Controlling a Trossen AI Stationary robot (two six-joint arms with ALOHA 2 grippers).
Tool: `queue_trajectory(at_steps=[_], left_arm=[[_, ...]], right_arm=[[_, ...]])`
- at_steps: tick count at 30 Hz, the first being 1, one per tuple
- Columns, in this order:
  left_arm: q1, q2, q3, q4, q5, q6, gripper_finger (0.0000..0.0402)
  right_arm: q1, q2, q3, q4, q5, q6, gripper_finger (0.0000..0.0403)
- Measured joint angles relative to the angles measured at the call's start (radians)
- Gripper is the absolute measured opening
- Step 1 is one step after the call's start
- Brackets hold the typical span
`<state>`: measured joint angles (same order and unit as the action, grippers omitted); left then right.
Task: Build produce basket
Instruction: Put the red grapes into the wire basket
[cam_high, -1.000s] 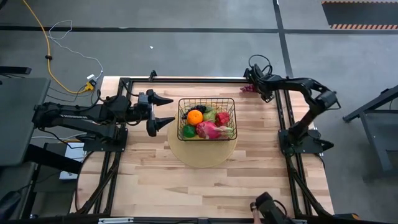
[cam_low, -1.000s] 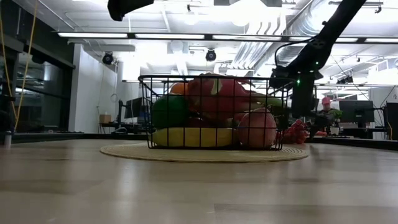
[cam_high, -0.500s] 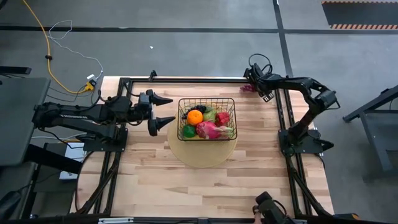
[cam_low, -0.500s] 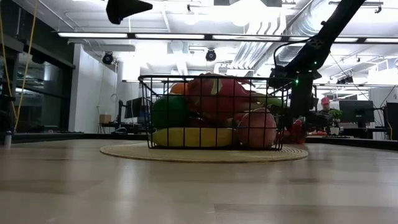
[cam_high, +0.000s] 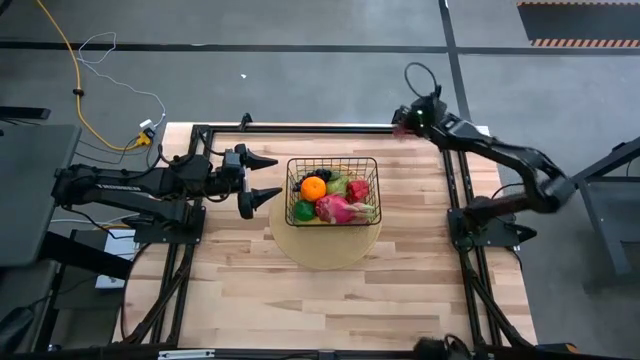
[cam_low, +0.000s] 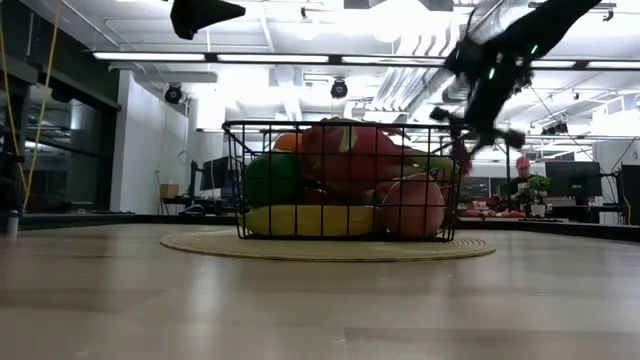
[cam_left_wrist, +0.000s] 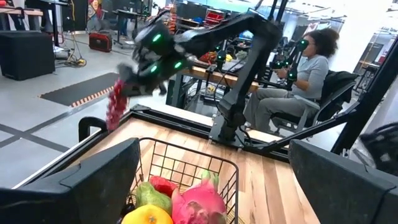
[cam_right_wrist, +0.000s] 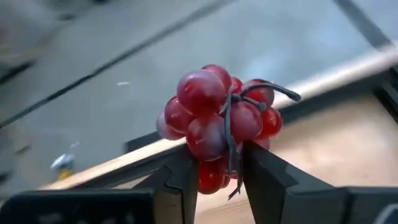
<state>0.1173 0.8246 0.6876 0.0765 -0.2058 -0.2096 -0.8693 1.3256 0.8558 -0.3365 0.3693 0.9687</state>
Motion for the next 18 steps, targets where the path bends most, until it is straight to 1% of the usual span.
queue_trajectory(at_steps=[4,7,10,15,18], left_arm=[[0.0,0.0,0.0,0.002,0.016,-0.019,0.04],[0.0,0.0,0.0,0.007,0.035,-0.064,0.04],[0.0,0.0,0.0,0.031,0.066,-0.076,0.04],[0.0,0.0,0.0,0.074,0.064,-0.044,0.04],[0.0,0.0,0.0,0.109,0.064,-0.009,0.04]], right_arm=[[0.081,-0.181,0.0,0.022,-0.055,-0.157,0.0092],[0.167,-0.306,0.0,0.048,-0.138,-0.238,0.0088],[0.275,-0.409,0.0,0.093,-0.235,-0.303,0.0087],[0.466,-0.514,0.0,0.159,-0.393,-0.355,0.0087],[0.579,-0.532,0.0,0.182,-0.424,-0.392,0.0087]])
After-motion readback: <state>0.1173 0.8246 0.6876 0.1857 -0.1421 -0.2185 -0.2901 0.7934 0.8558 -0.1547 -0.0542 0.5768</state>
